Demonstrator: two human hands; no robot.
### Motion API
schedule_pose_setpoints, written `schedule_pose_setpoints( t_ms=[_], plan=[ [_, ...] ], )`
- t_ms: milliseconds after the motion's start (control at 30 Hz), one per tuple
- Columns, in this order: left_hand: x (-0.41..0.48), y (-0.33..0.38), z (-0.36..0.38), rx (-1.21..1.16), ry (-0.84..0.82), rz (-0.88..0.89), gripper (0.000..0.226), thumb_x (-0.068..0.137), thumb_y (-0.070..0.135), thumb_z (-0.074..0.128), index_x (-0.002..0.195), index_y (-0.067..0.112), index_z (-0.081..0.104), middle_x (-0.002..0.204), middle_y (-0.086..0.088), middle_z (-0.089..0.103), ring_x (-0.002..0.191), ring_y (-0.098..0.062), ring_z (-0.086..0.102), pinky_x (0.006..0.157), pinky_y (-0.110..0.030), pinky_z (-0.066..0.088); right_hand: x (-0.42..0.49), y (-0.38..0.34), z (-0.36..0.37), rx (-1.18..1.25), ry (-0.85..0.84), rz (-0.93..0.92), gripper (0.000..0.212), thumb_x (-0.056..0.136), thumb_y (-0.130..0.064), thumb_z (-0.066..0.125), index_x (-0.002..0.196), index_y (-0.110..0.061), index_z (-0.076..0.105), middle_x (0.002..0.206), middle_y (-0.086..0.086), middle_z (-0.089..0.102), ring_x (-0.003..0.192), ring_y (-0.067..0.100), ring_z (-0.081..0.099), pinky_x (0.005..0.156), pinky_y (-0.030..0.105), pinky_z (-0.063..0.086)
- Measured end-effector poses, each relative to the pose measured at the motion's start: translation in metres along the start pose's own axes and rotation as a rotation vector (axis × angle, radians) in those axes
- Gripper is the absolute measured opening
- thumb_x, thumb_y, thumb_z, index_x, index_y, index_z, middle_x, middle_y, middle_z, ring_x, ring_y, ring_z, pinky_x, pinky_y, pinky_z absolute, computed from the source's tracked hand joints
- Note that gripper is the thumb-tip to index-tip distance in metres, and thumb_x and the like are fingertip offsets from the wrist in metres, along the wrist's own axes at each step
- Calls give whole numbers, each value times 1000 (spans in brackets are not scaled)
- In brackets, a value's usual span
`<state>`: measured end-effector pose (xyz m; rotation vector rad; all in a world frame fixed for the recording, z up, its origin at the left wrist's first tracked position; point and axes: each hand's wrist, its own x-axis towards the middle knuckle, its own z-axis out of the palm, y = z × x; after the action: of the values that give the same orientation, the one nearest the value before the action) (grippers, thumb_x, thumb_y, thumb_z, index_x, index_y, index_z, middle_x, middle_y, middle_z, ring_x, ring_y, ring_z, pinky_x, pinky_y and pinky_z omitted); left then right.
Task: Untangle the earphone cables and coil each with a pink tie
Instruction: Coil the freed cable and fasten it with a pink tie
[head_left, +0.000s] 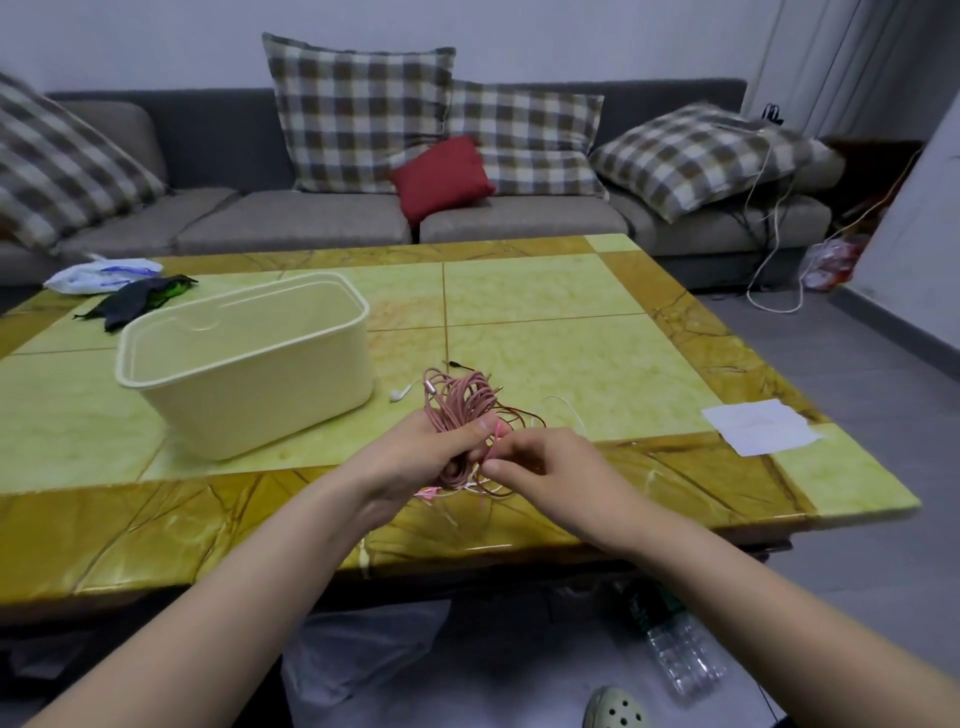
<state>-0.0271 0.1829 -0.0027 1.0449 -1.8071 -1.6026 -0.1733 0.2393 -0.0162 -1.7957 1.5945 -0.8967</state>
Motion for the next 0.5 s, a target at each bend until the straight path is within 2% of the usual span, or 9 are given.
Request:
schedule_pose_setpoints(
  t_ms=[67,133,233,300,333,400,467,500],
  plan=[
    [-4,0,4,26,-26,-6,47,95,27,51,48,21,57,50,9,41,48,-7,33,46,-14,30,-4,1,1,9,41,24,28,89,-25,63,61,-27,56,52,-13,53,52,-1,44,56,16,35],
    [-6,-1,6,13,-39,-17,48,95,28,51,47,23,58,49,9,41,47,-6,31,48,-16,29,-8,1,3,20,42,43,30,91,-23,60,61,-26,54,52,-14,55,53,0,50,58,17,40],
    [-4,-1,7,12,-6,-52,45,93,28,54,49,21,58,45,11,40,45,-7,31,46,-14,29,-11,0,1,40,-9,122,25,97,-16,47,73,-23,51,74,-5,67,77,13,67,83,30,51],
    [0,-4,7,79,24,-72,31,92,30,56,64,19,62,49,11,42,49,-9,33,48,-15,30,-9,2,-6,60,23,186,25,99,-12,36,79,-21,47,73,-2,64,79,17,66,87,37,51],
    [3,-6,6,135,28,-88,24,92,30,56,76,17,68,53,9,44,52,-9,35,49,-17,31,-8,3,-11,75,72,206,25,99,-10,32,80,-21,45,71,-2,60,76,17,64,85,39,51],
    [9,-9,5,240,-28,-130,25,93,31,56,95,11,71,57,8,44,55,-10,37,51,-18,31,-8,1,-22,78,173,200,25,99,-10,29,83,-23,43,70,-2,55,70,15,60,74,35,52],
    [12,-7,7,292,-187,-189,27,92,30,57,97,7,69,58,6,44,53,-10,37,50,-18,31,-9,-4,-29,58,222,159,22,101,-13,27,90,-22,44,73,-4,51,72,17,62,58,27,47],
    [12,-5,9,314,-284,-216,23,93,29,57,96,9,69,59,5,44,53,-9,37,50,-19,30,-9,-7,-31,45,227,138,20,101,-16,27,95,-20,45,73,-6,49,73,20,62,56,25,46]
  ],
)
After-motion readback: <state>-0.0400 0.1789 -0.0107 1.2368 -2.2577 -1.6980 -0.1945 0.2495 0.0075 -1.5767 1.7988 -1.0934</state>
